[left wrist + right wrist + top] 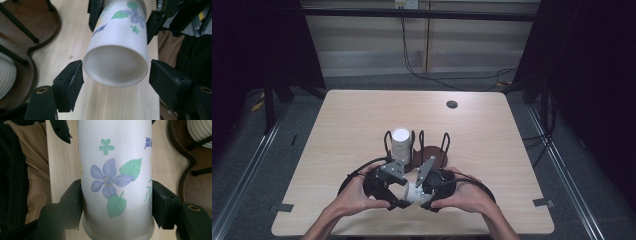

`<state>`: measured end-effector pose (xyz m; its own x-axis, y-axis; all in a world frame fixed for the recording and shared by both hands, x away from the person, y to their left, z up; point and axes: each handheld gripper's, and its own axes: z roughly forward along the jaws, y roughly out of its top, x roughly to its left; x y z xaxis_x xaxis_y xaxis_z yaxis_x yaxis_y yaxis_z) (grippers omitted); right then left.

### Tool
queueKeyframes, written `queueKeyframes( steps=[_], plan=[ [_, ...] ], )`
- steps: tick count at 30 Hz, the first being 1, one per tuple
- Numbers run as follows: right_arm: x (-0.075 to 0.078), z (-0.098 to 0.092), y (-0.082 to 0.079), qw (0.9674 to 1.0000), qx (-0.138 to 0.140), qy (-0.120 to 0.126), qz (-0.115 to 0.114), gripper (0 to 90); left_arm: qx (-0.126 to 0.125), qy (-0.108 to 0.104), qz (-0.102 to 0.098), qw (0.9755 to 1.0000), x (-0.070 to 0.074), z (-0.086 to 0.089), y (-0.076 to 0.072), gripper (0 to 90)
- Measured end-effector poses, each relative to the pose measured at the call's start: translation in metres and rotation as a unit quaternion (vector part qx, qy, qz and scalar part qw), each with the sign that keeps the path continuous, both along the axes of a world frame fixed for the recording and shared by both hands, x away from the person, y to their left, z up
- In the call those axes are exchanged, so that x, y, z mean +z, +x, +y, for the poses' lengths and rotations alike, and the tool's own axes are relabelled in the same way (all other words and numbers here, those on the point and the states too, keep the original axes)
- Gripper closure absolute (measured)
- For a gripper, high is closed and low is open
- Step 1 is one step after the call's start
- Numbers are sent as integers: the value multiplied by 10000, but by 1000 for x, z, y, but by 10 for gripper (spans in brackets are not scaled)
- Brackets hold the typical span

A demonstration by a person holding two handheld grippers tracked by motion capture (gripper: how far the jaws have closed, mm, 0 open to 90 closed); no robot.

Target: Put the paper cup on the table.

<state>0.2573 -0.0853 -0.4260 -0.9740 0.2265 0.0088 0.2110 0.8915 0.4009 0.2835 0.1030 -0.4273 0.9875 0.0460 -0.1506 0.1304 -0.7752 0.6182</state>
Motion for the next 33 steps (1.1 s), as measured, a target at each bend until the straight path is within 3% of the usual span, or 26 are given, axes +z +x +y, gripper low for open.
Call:
queueKeyframes(
  steps=[3, 5, 7, 9, 18, 28, 33],
  plan=[
    [-2, 4, -1, 9999, 96, -8, 41, 350, 18, -20, 56, 10000, -1, -1, 0, 281],
    [-3, 6, -1, 9999, 138, -7, 67, 350, -37, -12, 146, 9999, -2, -2, -1, 292],
    [-3, 7, -2, 9995, 206, 152, 190, 350, -169, 38, 262, 9995, -3, -3, -2, 333],
    [-3, 9, -3, 9995, 228, 105, 184, 350, -235, 109, 272, 9993, -4, -3, -2, 348],
    [-3, 10, -3, 9991, 285, 197, 251, 350, -217, 31, 446, 9988, -7, -4, -2, 357],
    [-3, 6, -2, 9989, 167, 346, 277, 302, -109, -82, 363, 9992, -5, -2, -3, 369],
    [-2, -2, -1, 9980, -7, 607, 151, 191, -29, -114, 315, 9994, -4, -1, -3, 368]
  ],
)
